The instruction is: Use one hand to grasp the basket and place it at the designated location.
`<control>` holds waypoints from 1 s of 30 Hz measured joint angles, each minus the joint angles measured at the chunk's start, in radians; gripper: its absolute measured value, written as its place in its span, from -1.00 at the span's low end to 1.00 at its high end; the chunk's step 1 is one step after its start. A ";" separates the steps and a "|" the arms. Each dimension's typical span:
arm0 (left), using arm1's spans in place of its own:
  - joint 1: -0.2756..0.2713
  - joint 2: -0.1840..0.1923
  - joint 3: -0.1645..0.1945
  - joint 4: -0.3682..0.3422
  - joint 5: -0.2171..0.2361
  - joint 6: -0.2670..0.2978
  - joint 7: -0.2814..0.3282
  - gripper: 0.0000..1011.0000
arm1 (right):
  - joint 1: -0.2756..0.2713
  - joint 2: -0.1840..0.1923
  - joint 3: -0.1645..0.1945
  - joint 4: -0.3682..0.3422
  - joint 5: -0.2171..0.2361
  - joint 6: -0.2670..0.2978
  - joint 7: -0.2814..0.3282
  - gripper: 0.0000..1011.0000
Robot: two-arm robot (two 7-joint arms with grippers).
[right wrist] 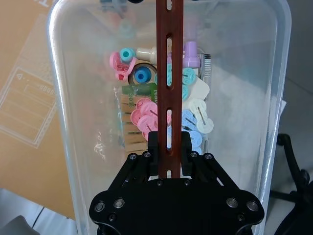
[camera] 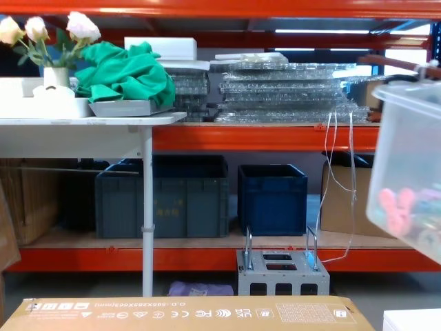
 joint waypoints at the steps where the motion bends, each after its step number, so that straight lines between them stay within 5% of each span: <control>1: 0.000 0.000 0.000 0.000 0.000 0.000 0.000 -1.00 | 0.005 -0.007 -0.005 -0.013 0.002 -0.008 0.002 -0.53; 20: 0.000 0.000 0.000 0.000 0.000 0.000 0.000 -1.00 | 0.030 -0.056 -0.063 -0.224 0.029 -0.130 -0.010 -0.53; 30: 0.000 0.000 0.000 0.000 0.000 0.000 0.000 -1.00 | 0.031 -0.071 -0.109 -0.335 0.033 -0.273 -0.040 -0.53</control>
